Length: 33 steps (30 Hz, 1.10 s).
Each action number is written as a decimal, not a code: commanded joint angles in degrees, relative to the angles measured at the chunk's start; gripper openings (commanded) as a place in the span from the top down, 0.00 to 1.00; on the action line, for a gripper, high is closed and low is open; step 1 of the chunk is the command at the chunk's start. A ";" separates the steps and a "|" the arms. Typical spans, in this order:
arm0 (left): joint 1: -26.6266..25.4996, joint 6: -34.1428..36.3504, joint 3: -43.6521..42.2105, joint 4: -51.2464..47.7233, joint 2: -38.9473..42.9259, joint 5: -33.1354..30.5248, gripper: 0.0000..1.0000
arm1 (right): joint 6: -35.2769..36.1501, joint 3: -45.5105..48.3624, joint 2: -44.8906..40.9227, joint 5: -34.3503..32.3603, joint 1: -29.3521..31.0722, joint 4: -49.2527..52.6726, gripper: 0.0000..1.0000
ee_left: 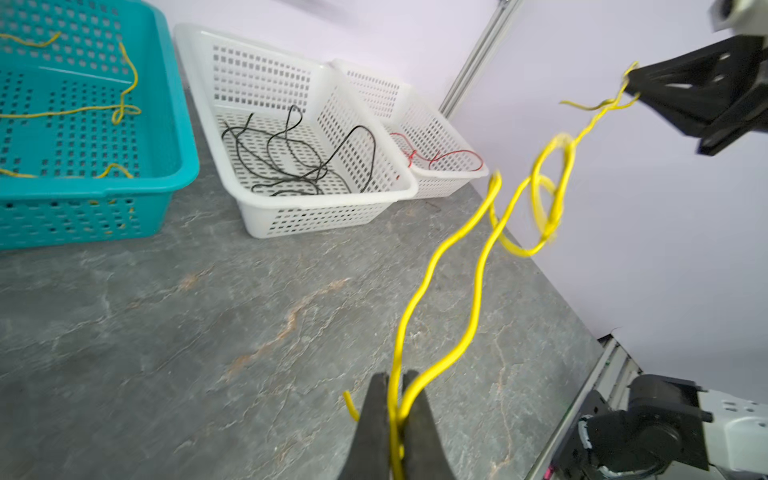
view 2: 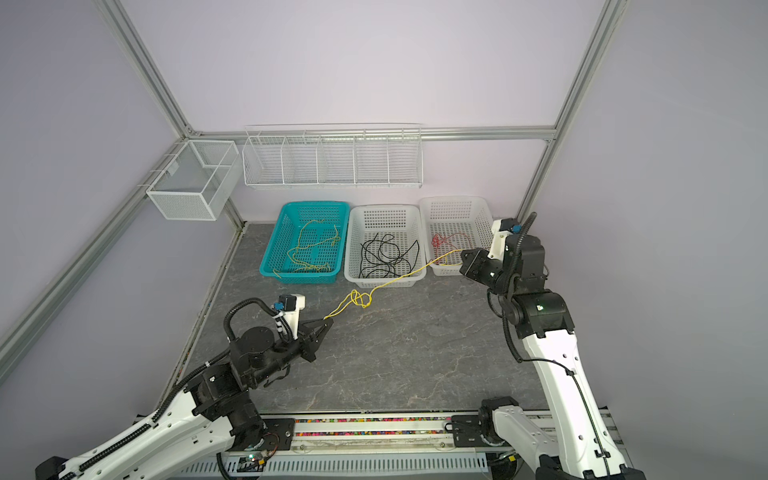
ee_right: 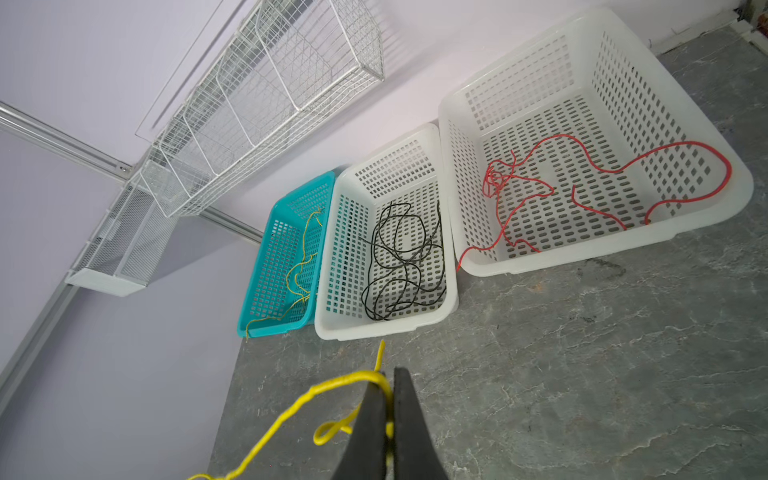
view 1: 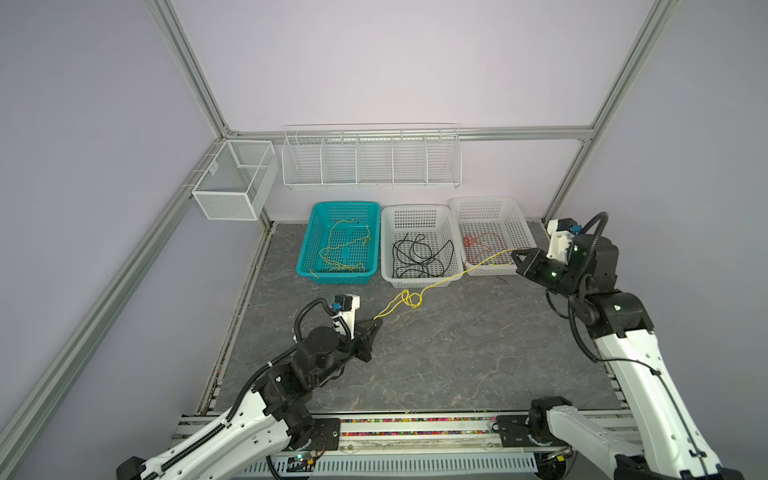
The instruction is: Untangle the cables
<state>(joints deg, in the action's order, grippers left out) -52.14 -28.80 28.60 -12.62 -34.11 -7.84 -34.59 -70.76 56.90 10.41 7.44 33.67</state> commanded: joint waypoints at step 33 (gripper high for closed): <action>40.52 5.68 26.13 -9.50 -35.11 11.82 1.00 | 13.59 -31.94 44.61 -4.40 38.25 -10.85 0.93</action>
<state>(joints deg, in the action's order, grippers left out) -11.81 -24.82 51.20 -25.32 -66.83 3.88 -23.90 -99.24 97.56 7.35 44.36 20.91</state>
